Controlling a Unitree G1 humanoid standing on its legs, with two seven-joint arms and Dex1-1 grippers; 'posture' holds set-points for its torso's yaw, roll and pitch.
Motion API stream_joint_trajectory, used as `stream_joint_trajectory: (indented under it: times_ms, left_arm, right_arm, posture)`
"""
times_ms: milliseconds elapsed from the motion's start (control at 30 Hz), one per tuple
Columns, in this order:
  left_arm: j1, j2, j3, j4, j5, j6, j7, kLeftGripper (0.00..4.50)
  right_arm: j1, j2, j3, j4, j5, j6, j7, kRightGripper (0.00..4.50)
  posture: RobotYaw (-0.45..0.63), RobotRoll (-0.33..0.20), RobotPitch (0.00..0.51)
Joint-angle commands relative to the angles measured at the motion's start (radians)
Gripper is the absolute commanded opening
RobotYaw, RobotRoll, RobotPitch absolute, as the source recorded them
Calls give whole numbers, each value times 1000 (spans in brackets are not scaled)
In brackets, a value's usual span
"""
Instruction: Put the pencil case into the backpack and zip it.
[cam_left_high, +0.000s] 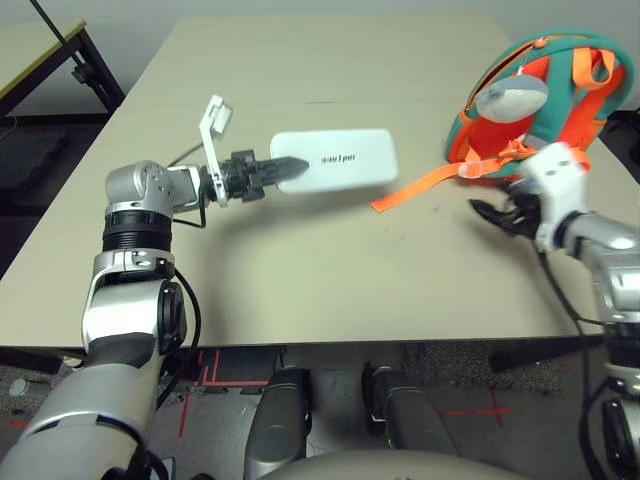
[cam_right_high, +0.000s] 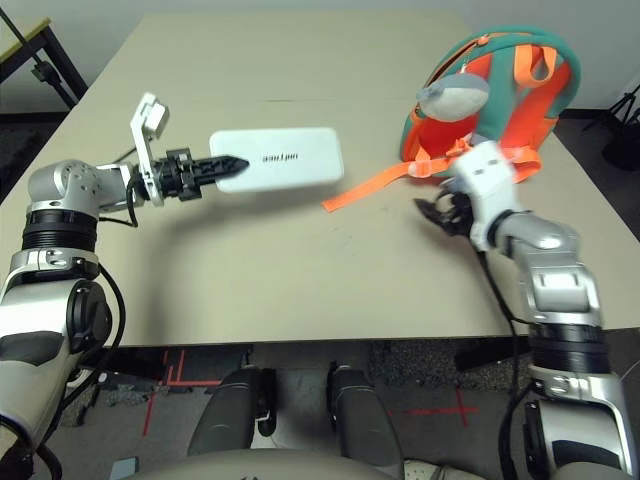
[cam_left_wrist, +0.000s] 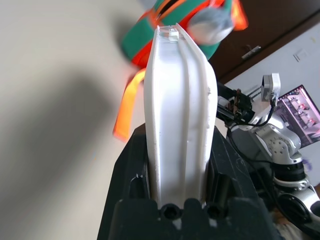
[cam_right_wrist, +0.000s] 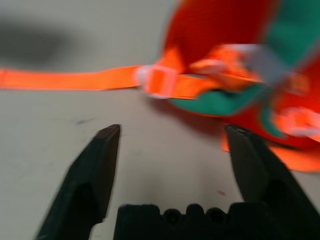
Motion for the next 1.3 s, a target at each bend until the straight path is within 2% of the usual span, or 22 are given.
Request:
stream_joint_trajectory:
  times_ms: [33, 267, 767, 967, 1067, 1300]
  left_arm:
    - [24, -38, 48, -117, -74, 20, 64, 1273]
    - [76, -84, 71, -283, -149, 44, 170, 1273]
    - [163, -91, 155, -398, -278, 63, 330, 1273]
    - [177, -85, 157, -408, -304, 59, 354, 1273]
    - [180, -82, 154, -409, -313, 56, 362, 1273]
    - [185, -76, 142, -389, -311, 38, 361, 1273]
  right_arm:
    - [-15, 13, -76, 35, 47, 5, -82, 4500]
    - [-192, 63, -71, 263, 73, -97, -192, 4500]
    - [-479, 93, 39, 841, 30, -391, -195, 4500]
    - [-554, 94, 59, 972, 24, -466, -198, 4500]
    - [-568, 100, 64, 992, 28, -482, -186, 3899]
    - [-555, 105, 66, 960, 42, -485, -164, 1188]
  posture:
    - [66, 0, 126]
    - [88, 0, 125]
    - [153, 0, 123]
    - [163, 0, 124]
    - [163, 0, 122]
    - [150, 0, 120]
